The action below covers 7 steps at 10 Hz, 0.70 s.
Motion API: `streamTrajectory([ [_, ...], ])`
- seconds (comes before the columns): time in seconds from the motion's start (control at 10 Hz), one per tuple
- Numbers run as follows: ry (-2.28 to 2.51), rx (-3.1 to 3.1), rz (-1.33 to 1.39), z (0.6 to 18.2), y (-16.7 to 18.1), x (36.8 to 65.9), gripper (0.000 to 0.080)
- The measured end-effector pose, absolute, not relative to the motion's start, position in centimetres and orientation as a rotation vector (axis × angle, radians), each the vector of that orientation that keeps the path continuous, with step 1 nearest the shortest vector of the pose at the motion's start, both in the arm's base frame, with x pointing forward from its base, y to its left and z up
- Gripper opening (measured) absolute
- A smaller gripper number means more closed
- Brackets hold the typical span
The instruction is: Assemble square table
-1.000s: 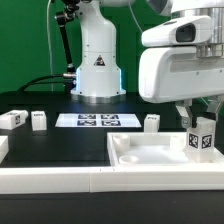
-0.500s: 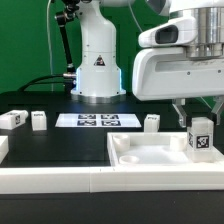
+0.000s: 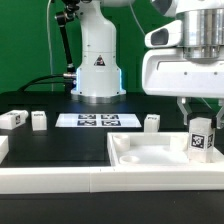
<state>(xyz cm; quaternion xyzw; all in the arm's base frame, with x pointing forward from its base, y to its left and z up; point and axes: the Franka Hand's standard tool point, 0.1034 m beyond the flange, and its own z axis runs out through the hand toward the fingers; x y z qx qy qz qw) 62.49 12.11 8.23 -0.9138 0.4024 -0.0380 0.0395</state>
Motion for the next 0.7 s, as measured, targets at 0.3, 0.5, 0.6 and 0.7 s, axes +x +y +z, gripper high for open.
streamTrajectory([
  [0.3, 1.389, -2.713, -0.101, 8.27, 12.04, 62.51, 0.0290],
  [0.5, 1.378, -2.717, -0.100, 8.22, 12.08, 62.49, 0.0291],
  [0.6, 1.311, -2.752, -0.102, 8.23, 12.08, 62.48, 0.0460],
  [0.7, 1.231, -2.791, -0.105, 8.24, 12.10, 62.46, 0.0607],
])
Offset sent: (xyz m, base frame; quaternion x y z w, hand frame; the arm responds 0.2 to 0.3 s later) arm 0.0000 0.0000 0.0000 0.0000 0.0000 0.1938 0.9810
